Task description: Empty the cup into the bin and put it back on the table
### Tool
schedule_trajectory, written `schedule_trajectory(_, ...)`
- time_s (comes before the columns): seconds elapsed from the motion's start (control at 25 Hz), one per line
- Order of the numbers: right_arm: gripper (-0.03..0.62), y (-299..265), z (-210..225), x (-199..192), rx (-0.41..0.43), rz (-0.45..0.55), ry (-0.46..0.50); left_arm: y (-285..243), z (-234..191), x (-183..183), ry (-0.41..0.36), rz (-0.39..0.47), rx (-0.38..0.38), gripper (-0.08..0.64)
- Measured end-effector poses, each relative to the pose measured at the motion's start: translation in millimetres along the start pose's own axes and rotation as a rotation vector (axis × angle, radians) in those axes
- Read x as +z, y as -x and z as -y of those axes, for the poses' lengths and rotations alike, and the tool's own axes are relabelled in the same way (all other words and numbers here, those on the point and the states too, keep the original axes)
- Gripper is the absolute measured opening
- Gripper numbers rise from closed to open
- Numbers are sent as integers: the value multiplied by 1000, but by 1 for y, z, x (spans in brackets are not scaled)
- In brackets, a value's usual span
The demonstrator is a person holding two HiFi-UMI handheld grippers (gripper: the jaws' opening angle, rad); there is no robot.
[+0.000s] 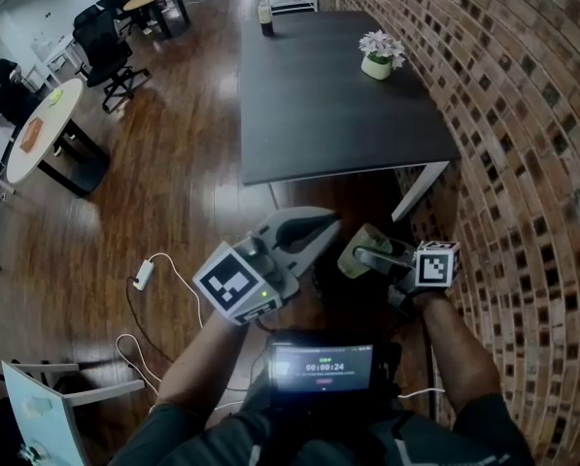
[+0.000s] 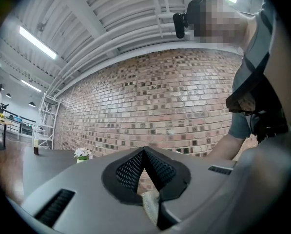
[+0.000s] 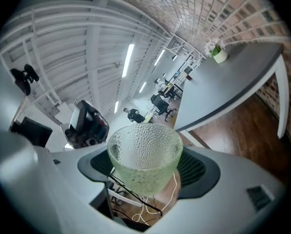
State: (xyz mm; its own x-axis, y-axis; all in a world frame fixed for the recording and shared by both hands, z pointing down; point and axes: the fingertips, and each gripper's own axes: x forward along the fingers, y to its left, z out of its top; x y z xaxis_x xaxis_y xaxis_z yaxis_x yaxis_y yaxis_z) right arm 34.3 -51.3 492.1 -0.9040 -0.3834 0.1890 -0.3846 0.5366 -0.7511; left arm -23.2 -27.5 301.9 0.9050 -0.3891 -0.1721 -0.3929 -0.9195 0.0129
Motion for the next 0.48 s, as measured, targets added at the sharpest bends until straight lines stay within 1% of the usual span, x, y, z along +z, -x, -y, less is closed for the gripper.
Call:
schedule_trajectory(0.08, 390, 2, -1, -3, -27, -22, 51, 0, 2, -2, 8, 0, -4, -6)
schedule_trajectory(0.24, 390, 4, -8, -7, -81, -77, 182, 3, 3, -4, 18, -5, -1, -6)
schedule_trajectory(0.4, 390, 3, -13, -10, -99, -99, 249, 6, 3, -3, 34, 1, 9, -6)
schedule_trajectory(0.48, 390, 3, -14, -11, -122, -110, 297, 7, 3, -4, 37, 2, 12, -6)
